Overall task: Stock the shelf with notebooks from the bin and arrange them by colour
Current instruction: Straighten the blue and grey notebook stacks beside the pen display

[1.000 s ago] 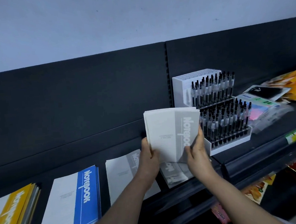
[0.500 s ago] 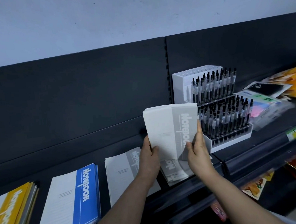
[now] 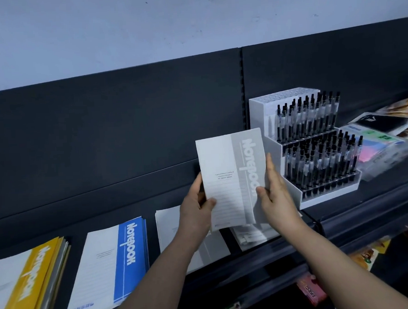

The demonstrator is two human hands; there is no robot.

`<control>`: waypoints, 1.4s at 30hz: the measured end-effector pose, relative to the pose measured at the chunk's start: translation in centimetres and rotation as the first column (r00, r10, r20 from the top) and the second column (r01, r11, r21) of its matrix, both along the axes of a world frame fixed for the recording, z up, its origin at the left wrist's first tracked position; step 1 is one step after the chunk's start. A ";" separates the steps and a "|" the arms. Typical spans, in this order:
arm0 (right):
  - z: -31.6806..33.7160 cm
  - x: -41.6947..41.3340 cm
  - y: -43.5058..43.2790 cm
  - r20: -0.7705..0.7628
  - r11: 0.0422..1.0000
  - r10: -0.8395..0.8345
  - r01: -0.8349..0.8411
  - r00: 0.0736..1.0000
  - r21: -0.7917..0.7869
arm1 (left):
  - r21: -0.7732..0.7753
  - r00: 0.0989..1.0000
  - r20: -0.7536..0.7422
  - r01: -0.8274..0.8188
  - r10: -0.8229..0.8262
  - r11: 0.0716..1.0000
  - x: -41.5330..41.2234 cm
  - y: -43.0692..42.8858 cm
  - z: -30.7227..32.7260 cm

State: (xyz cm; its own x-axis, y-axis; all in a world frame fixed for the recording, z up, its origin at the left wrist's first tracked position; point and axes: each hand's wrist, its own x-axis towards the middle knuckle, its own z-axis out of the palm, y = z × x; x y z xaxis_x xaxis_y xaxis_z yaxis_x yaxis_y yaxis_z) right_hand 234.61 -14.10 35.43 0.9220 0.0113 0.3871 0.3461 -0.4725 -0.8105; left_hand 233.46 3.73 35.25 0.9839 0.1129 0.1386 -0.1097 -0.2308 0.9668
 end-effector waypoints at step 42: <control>-3.0 2.1 10.3 -0.420 0.819 0.026 -0.260 0.907 -0.511 | 0.575 0.849 -0.322 -0.176 0.419 0.799 -2.6 9.5 -3.1</control>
